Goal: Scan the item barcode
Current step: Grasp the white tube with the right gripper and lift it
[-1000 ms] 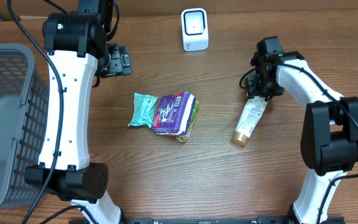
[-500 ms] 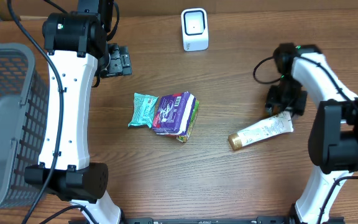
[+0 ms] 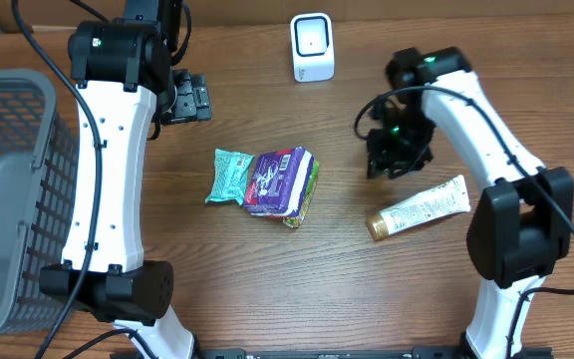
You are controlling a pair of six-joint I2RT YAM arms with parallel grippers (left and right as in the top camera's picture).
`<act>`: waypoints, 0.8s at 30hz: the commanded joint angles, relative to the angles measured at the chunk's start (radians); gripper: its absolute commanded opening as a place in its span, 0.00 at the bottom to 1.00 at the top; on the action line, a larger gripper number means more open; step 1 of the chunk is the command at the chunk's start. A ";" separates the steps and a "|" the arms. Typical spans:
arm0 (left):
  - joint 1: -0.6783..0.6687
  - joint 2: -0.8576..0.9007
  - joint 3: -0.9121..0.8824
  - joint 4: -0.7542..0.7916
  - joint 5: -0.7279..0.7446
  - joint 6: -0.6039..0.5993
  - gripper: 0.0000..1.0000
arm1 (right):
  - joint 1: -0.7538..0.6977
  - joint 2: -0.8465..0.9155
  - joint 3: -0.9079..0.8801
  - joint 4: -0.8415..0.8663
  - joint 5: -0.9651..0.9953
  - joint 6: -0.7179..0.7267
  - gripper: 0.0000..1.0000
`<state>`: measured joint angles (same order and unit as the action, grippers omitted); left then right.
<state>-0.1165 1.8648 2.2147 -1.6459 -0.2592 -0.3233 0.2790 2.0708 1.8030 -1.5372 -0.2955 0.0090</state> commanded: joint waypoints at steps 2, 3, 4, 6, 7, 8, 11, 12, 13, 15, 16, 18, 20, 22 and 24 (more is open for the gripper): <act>0.000 0.009 -0.006 0.001 -0.013 -0.017 1.00 | 0.040 -0.112 -0.009 0.024 -0.039 0.069 0.42; 0.000 0.009 -0.006 0.001 -0.013 -0.017 1.00 | 0.048 -0.139 -0.010 0.028 -0.021 0.086 0.42; 0.000 0.009 -0.006 0.001 -0.013 -0.017 0.99 | 0.058 -0.170 -0.013 0.030 0.006 0.106 0.42; 0.000 0.009 -0.006 0.001 -0.013 -0.017 1.00 | 0.081 -0.243 -0.033 0.043 0.062 0.154 0.41; 0.000 0.009 -0.006 0.001 -0.013 -0.017 0.99 | 0.091 -0.276 -0.050 0.053 0.071 0.163 0.41; 0.000 0.009 -0.006 0.001 -0.013 -0.017 1.00 | 0.099 -0.308 -0.074 0.064 0.075 0.164 0.41; 0.000 0.009 -0.006 0.001 -0.013 -0.017 1.00 | 0.110 -0.396 -0.180 0.097 0.074 0.175 0.44; 0.000 0.009 -0.006 0.001 -0.013 -0.017 1.00 | 0.110 -0.418 -0.220 0.111 0.074 0.175 0.46; 0.000 0.009 -0.006 0.001 -0.013 -0.017 1.00 | 0.110 -0.437 -0.263 0.127 0.074 0.175 0.49; 0.000 0.009 -0.006 0.001 -0.013 -0.017 0.99 | 0.110 -0.460 -0.357 0.171 0.074 0.186 0.51; 0.000 0.009 -0.006 0.001 -0.013 -0.017 1.00 | 0.110 -0.461 -0.403 0.194 0.073 0.203 0.54; 0.000 0.009 -0.006 0.001 -0.013 -0.017 1.00 | 0.110 -0.457 -0.486 0.246 0.043 0.205 0.56; 0.000 0.009 -0.006 0.001 -0.013 -0.017 1.00 | 0.110 -0.457 -0.592 0.320 -0.016 0.205 0.57; 0.000 0.009 -0.006 0.001 -0.013 -0.017 1.00 | 0.110 -0.457 -0.654 0.355 -0.029 0.210 0.56; 0.000 0.009 -0.006 0.001 -0.013 -0.017 1.00 | 0.110 -0.457 -0.707 0.385 -0.032 0.237 0.56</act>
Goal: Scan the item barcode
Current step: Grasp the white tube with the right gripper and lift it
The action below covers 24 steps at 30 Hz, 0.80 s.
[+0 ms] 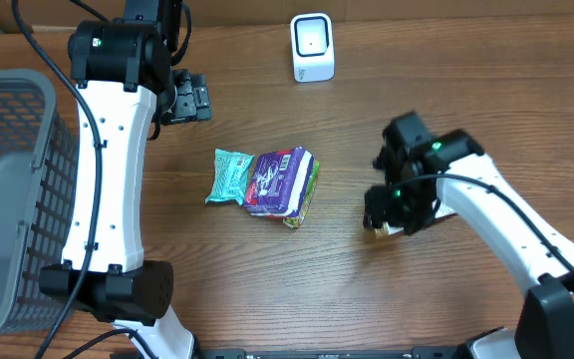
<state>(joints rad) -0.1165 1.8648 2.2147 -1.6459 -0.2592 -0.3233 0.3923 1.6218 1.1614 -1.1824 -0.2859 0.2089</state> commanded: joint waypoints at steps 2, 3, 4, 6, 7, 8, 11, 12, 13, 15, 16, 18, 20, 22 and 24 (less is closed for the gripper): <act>0.000 0.009 -0.006 0.001 -0.013 -0.017 1.00 | -0.003 -0.008 -0.101 0.055 -0.060 0.040 0.56; 0.000 0.009 -0.006 0.001 -0.013 -0.017 0.99 | -0.003 -0.008 -0.116 0.067 -0.064 0.044 0.56; 0.000 0.009 -0.006 0.001 -0.013 -0.017 0.99 | -0.003 -0.007 -0.128 0.075 -0.064 0.048 0.56; 0.000 0.009 -0.006 0.001 -0.013 -0.017 1.00 | -0.003 -0.006 -0.151 0.103 -0.064 0.051 0.57; 0.000 0.009 -0.006 0.001 -0.013 -0.017 1.00 | -0.003 -0.006 -0.164 0.122 -0.064 0.054 0.57; 0.000 0.009 -0.006 0.001 -0.013 -0.017 1.00 | -0.003 -0.006 -0.177 0.143 -0.064 0.054 0.57; 0.000 0.009 -0.006 0.001 -0.013 -0.017 1.00 | -0.003 -0.005 -0.217 0.213 -0.064 0.062 0.57; 0.000 0.009 -0.006 0.001 -0.013 -0.017 1.00 | -0.003 -0.005 -0.233 0.244 -0.055 0.061 0.57; 0.000 0.009 -0.006 0.001 -0.013 -0.017 1.00 | -0.003 -0.005 -0.243 0.267 -0.048 0.062 0.57; 0.000 0.009 -0.006 0.001 -0.013 -0.017 0.99 | -0.003 -0.005 -0.261 0.323 -0.044 0.061 0.57; 0.000 0.009 -0.006 0.001 -0.013 -0.017 1.00 | -0.003 -0.005 -0.264 0.346 -0.040 0.061 0.57; 0.000 0.009 -0.006 0.001 -0.013 -0.017 1.00 | -0.004 -0.005 -0.263 0.401 -0.016 0.061 0.58; 0.000 0.009 -0.006 0.001 -0.013 -0.017 1.00 | -0.006 -0.005 -0.262 0.457 0.007 0.061 0.62; 0.000 0.009 -0.006 0.001 -0.013 -0.017 1.00 | -0.016 -0.005 -0.262 0.508 0.030 0.074 0.66; 0.000 0.009 -0.006 0.001 -0.013 -0.017 1.00 | -0.036 -0.005 -0.257 0.546 0.073 0.105 0.67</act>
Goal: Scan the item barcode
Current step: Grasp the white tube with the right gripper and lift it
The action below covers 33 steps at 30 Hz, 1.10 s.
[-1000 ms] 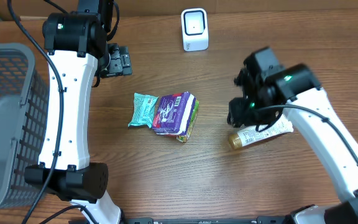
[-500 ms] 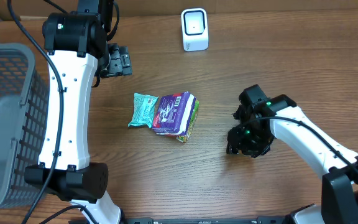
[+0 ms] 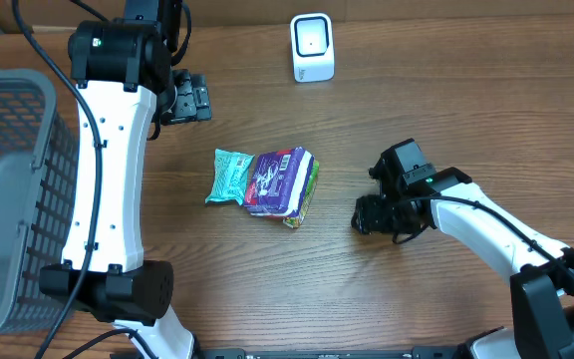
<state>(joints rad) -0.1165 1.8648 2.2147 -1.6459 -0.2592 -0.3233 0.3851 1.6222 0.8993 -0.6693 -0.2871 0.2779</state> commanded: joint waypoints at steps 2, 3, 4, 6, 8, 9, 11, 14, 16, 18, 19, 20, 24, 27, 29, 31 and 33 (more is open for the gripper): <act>0.000 0.009 -0.006 0.001 -0.013 -0.017 1.00 | -0.061 -0.005 0.012 0.074 0.108 0.045 0.68; 0.000 0.009 -0.006 0.001 -0.013 -0.017 1.00 | -0.080 -0.005 0.012 0.106 0.116 0.045 0.68; 0.000 0.009 -0.006 0.001 -0.013 -0.017 0.99 | -0.097 -0.005 0.012 0.133 0.125 0.045 0.68; 0.000 0.009 -0.006 0.001 -0.013 -0.017 1.00 | -0.147 0.001 0.012 0.212 0.141 0.045 0.68; 0.000 0.009 -0.006 0.001 -0.013 -0.017 1.00 | -0.180 0.009 0.012 0.259 0.128 0.045 0.68; 0.000 0.009 -0.006 0.001 -0.013 -0.017 1.00 | -0.192 0.011 0.012 0.272 0.120 0.046 0.69; 0.000 0.009 -0.006 0.001 -0.013 -0.017 1.00 | -0.205 0.011 0.013 0.291 0.089 0.045 0.71; 0.000 0.009 -0.006 0.001 -0.013 -0.017 1.00 | -0.213 0.010 0.037 0.289 -0.010 0.039 0.74; 0.000 0.009 -0.006 0.001 -0.013 -0.017 1.00 | -0.214 0.003 0.078 0.254 -0.065 0.040 0.74; 0.000 0.009 -0.006 0.001 -0.013 -0.017 1.00 | -0.219 -0.012 0.131 0.194 -0.097 0.041 0.74; 0.000 0.009 -0.006 0.001 -0.013 -0.017 1.00 | -0.225 -0.020 0.159 0.158 -0.099 0.042 0.74; 0.000 0.009 -0.006 0.001 -0.013 -0.017 0.99 | -0.244 -0.034 0.220 0.068 -0.083 0.058 0.73; 0.000 0.009 -0.006 0.001 -0.013 -0.017 1.00 | -0.309 -0.037 0.288 -0.056 -0.026 0.078 0.77; 0.000 0.009 -0.006 0.001 -0.013 -0.017 1.00 | -0.366 -0.026 0.280 -0.109 0.006 -0.017 0.76; 0.000 0.009 -0.006 0.001 -0.013 -0.017 1.00 | -0.402 -0.004 0.275 -0.152 0.006 -0.099 0.77; 0.000 0.009 -0.006 0.001 -0.013 -0.017 1.00 | -0.426 0.021 0.264 -0.171 0.005 -0.135 0.77; 0.000 0.009 -0.006 0.001 -0.013 -0.017 1.00 | -0.449 0.056 0.247 -0.177 -0.020 -0.165 0.77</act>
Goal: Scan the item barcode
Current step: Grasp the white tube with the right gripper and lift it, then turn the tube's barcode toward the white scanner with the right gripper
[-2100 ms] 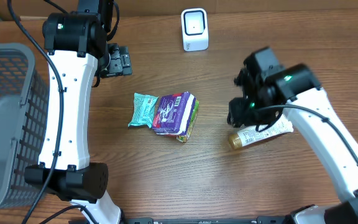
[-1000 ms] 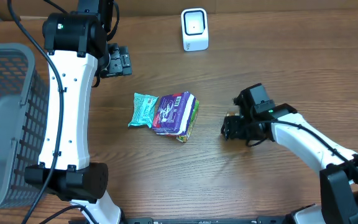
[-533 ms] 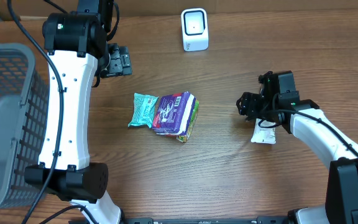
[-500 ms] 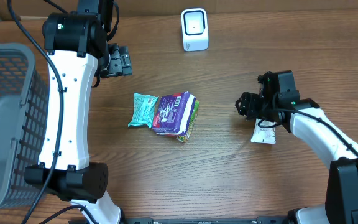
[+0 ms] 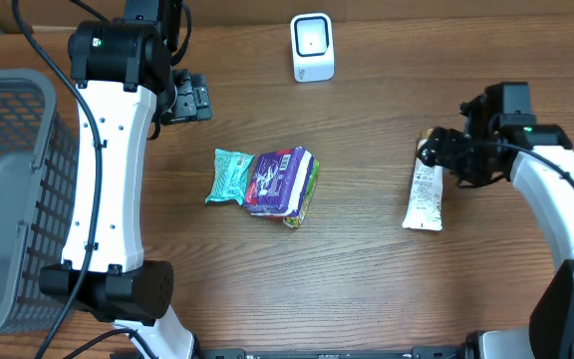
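A white tube with a gold cap is gripped at its cap end by my right gripper, which is shut on it. The tube's flat tail points toward the table's front. I cannot tell whether the tail rests on the wood or hangs just above it. The white barcode scanner stands at the back centre, well to the left of the tube. My left gripper hovers at the back left, away from everything, and its jaws show only as a dark block.
A teal packet and a purple packet on top of a green one lie together mid-table. A grey mesh basket fills the left edge. The left arm stands tall between basket and packets.
My right gripper was low at the tube's cap near the table's middle right. Now it is farther right and back, holding the tube, which has turned to point frontward. The left arm is unchanged.
At first the tube lay slanted on the table with my right gripper behind it. Then the gripper was down over the cap end, and stayed there at the following moment. Now the tube has shifted right, held by its cap.
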You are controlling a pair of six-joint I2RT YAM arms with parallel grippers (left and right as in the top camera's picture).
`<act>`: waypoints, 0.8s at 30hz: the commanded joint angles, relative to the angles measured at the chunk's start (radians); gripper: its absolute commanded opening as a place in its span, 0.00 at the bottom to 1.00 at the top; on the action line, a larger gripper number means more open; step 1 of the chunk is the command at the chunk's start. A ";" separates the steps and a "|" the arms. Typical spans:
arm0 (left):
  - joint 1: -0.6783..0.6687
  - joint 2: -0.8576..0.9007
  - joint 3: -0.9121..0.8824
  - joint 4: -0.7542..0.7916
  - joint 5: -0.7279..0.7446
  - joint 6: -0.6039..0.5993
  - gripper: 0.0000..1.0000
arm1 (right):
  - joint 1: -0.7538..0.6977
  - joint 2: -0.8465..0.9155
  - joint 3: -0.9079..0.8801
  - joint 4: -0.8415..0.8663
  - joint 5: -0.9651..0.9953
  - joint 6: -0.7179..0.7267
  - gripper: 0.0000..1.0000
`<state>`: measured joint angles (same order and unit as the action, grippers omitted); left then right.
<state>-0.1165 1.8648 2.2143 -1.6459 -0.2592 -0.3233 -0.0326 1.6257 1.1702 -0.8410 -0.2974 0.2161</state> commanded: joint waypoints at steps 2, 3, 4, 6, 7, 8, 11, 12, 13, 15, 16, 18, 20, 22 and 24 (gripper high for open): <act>0.000 0.009 -0.005 0.001 -0.013 -0.017 1.00 | -0.044 0.084 -0.035 0.000 -0.063 -0.136 0.77; 0.000 0.009 -0.005 0.001 -0.013 -0.017 0.99 | -0.050 0.108 -0.043 0.007 -0.104 -0.158 0.77; 0.000 0.009 -0.005 0.001 -0.013 -0.017 1.00 | -0.052 0.123 -0.047 0.013 -0.123 -0.166 0.77; 0.000 0.009 -0.005 0.001 -0.013 -0.017 1.00 | -0.052 0.169 -0.050 0.021 -0.132 -0.165 0.77; 0.000 0.009 -0.005 0.001 -0.013 -0.017 1.00 | -0.052 0.187 -0.050 0.024 -0.131 -0.165 0.77; 0.000 0.009 -0.005 0.001 -0.013 -0.017 1.00 | -0.052 0.196 -0.050 0.026 -0.131 -0.165 0.77; 0.000 0.009 -0.005 0.001 -0.013 -0.017 1.00 | -0.052 0.223 -0.051 0.038 -0.132 -0.165 0.77; 0.000 0.009 -0.005 0.001 -0.013 -0.017 1.00 | -0.052 0.227 -0.051 0.040 -0.132 -0.165 0.78; 0.000 0.009 -0.005 0.001 -0.013 -0.017 1.00 | -0.052 0.230 -0.052 0.041 -0.135 -0.165 0.77; 0.000 0.009 -0.005 0.001 -0.013 -0.017 0.99 | -0.052 0.232 -0.052 0.040 -0.151 -0.165 0.77; 0.000 0.009 -0.005 0.001 -0.013 -0.017 0.99 | -0.052 0.232 -0.054 0.040 -0.167 -0.165 0.77; 0.000 0.009 -0.005 0.001 -0.013 -0.017 0.99 | -0.052 0.232 -0.077 0.043 -0.212 -0.163 0.76; 0.000 0.009 -0.005 0.001 -0.013 -0.017 0.99 | -0.052 0.232 -0.107 0.053 -0.214 -0.150 0.73; 0.000 0.009 -0.005 0.001 -0.013 -0.017 1.00 | -0.052 0.232 -0.144 0.075 -0.214 -0.137 0.72; 0.000 0.009 -0.005 0.001 -0.013 -0.017 1.00 | -0.052 0.232 -0.181 0.105 -0.214 -0.126 0.72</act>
<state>-0.1165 1.8648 2.2143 -1.6463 -0.2592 -0.3233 -0.0845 1.8454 1.0576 -0.7612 -0.4988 0.0715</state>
